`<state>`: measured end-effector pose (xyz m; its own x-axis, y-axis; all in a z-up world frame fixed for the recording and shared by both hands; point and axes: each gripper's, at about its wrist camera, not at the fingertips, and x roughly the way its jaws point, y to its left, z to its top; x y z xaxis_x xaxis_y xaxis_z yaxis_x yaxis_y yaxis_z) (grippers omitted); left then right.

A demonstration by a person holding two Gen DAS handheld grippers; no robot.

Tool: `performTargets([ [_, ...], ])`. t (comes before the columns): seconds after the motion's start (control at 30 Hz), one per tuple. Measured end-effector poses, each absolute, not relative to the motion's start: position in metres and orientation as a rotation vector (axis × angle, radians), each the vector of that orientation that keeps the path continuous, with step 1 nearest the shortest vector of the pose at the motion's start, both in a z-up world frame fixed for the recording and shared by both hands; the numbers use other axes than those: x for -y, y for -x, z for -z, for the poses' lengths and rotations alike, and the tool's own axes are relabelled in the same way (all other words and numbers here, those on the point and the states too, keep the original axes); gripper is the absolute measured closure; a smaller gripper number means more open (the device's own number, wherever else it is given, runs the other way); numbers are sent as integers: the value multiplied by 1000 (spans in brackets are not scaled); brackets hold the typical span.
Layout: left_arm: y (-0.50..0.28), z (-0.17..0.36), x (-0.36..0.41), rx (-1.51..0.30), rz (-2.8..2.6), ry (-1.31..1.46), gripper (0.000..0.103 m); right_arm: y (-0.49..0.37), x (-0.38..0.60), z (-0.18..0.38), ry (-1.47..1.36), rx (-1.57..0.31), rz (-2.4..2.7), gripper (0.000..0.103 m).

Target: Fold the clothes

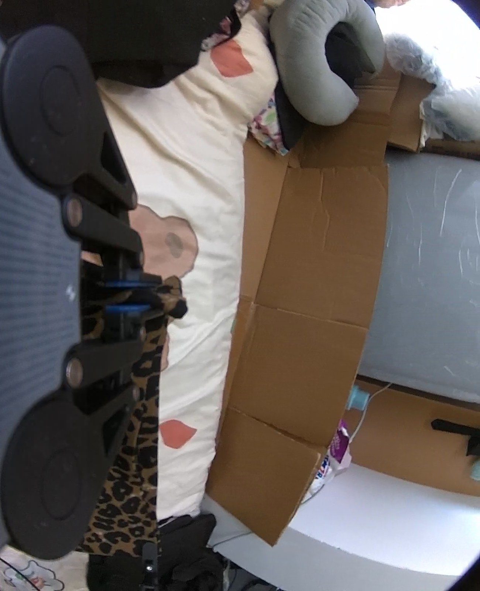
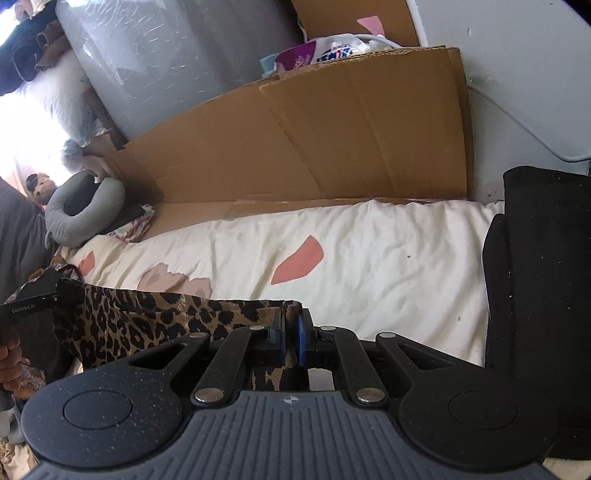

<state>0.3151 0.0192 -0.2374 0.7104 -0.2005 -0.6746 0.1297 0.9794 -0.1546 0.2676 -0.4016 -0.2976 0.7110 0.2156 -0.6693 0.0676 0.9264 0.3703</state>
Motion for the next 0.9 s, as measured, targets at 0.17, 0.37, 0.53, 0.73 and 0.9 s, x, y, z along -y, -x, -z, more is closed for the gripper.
performTargets([
  [0.17,-333,256,-16,-805,173,89,94,-283,406,313,-387,-816,-64,99],
  [0.37,-354,280,-13,-866,157,80,94,-304,410,333,-385,-875,-57,99],
  [0.53,-370,303,-9,-924,144,72,94,-316,412,359,-394,-939,-43,99],
  [0.73,-375,336,1,-1025,140,29,89,-327,407,384,-380,-1005,-30,99],
  [0.9,-370,321,-4,-982,108,29,75,-326,401,367,-299,-992,-26,84],
])
